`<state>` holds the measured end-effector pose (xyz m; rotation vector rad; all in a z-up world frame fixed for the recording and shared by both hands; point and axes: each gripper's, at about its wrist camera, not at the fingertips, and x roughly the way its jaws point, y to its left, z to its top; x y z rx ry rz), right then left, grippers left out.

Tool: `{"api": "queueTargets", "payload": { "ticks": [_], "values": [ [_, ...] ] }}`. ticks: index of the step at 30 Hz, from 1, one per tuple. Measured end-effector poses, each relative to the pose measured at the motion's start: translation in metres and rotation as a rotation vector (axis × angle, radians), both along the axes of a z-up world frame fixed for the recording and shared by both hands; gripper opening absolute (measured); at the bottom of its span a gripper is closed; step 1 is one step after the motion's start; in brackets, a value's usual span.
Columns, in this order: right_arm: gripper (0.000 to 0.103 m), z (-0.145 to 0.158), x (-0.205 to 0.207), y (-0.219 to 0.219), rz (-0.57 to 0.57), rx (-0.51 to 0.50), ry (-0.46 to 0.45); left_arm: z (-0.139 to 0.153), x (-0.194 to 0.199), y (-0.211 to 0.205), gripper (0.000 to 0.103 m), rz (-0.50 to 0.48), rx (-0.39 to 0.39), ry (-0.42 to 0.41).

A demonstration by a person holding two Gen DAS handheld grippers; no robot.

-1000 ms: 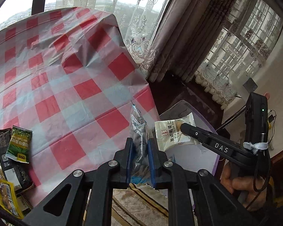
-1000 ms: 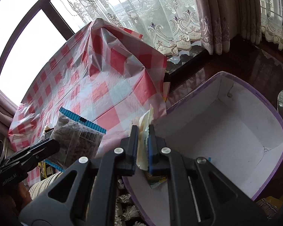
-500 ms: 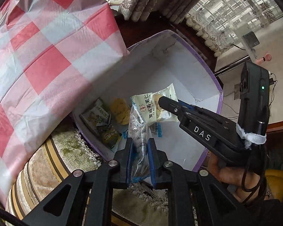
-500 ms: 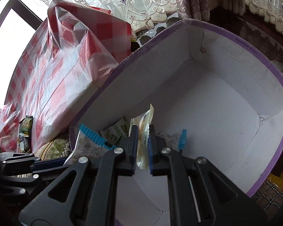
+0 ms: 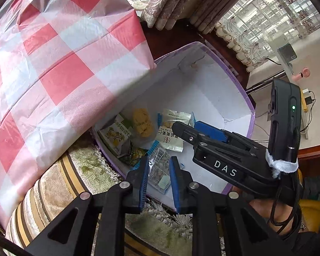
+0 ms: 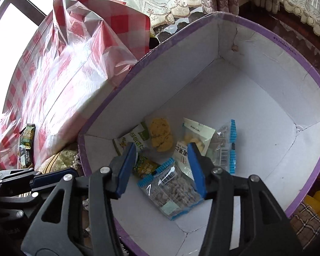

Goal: Organize snacks
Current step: 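Withdraw both tools from the box toward the table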

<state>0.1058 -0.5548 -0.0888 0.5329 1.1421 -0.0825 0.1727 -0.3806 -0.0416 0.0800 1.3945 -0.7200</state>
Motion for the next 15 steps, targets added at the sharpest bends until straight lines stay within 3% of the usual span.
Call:
{"api": "queueTargets", "payload": {
  "ticks": [9,13,15],
  "values": [
    [0.064,0.033,0.019,0.046,0.08,-0.037,-0.043,0.026,0.004,0.041,0.027,0.101,-0.002,-0.153],
    [0.069,0.05,0.026,0.067,0.124,-0.086,-0.071,0.035,0.005,0.075,0.04,0.177,-0.013,-0.205],
    [0.071,0.056,0.029,0.075,0.135,-0.089,-0.078,0.039,0.005,0.094,0.041,0.221,-0.022,-0.219]
  ]
}}
